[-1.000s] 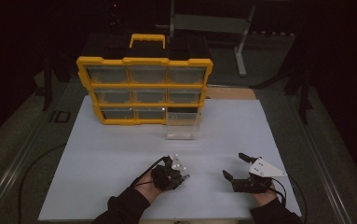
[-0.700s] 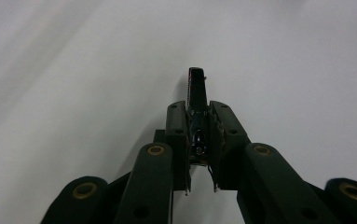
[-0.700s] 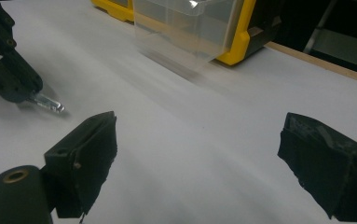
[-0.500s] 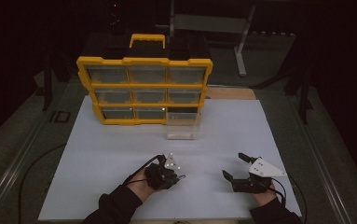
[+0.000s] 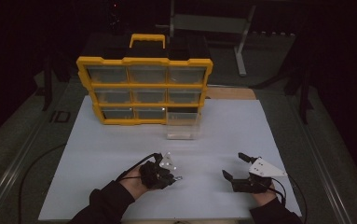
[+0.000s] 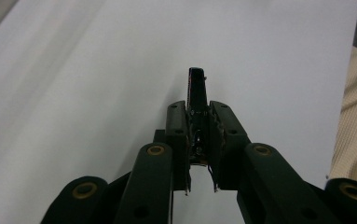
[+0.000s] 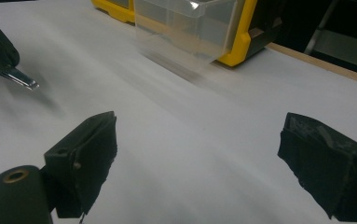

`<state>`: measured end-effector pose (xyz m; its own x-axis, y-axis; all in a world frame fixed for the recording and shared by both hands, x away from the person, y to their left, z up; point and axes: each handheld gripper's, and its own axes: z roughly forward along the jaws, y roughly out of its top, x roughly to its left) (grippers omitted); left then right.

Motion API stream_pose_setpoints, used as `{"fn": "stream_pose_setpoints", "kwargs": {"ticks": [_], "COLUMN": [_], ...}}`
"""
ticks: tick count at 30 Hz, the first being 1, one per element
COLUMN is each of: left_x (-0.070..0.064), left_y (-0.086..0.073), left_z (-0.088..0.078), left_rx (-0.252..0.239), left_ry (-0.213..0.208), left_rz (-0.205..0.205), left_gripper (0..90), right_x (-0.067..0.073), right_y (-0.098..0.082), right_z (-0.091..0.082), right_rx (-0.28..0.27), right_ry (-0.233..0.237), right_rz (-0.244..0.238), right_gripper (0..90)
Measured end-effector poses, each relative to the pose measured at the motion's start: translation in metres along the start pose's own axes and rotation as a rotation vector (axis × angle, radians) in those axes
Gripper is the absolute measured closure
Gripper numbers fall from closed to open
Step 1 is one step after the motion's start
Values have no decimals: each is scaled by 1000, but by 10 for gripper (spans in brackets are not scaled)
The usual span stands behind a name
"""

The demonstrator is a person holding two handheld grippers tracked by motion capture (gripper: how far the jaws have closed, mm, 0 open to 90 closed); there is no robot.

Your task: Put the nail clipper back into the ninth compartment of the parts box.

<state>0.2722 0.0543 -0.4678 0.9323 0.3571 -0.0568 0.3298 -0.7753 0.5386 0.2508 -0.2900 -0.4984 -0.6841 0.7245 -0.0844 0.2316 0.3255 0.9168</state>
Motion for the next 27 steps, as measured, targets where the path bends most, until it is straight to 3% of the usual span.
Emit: {"fn": "stream_pose_setpoints", "kwargs": {"ticks": [6,12,19,27], "left_x": [3,3,0,2], "left_y": [0,2,8,16], "left_z": [-7,-15,-23,-36], "left_rx": [7,10,-1,1], "left_ry": [-23,-35,-77,-74], "left_rz": [19,70,100,149], "left_gripper": [798,798,797,798], "right_x": [0,1,0,0], "right_y": [0,1,1,1], "right_z": [0,0,0,-1], "right_rx": [0,-2,-5,-6], "right_ry": [0,0,-2,-3], "right_rz": [-2,3,1,1], "right_gripper": [113,113,113,112]}}
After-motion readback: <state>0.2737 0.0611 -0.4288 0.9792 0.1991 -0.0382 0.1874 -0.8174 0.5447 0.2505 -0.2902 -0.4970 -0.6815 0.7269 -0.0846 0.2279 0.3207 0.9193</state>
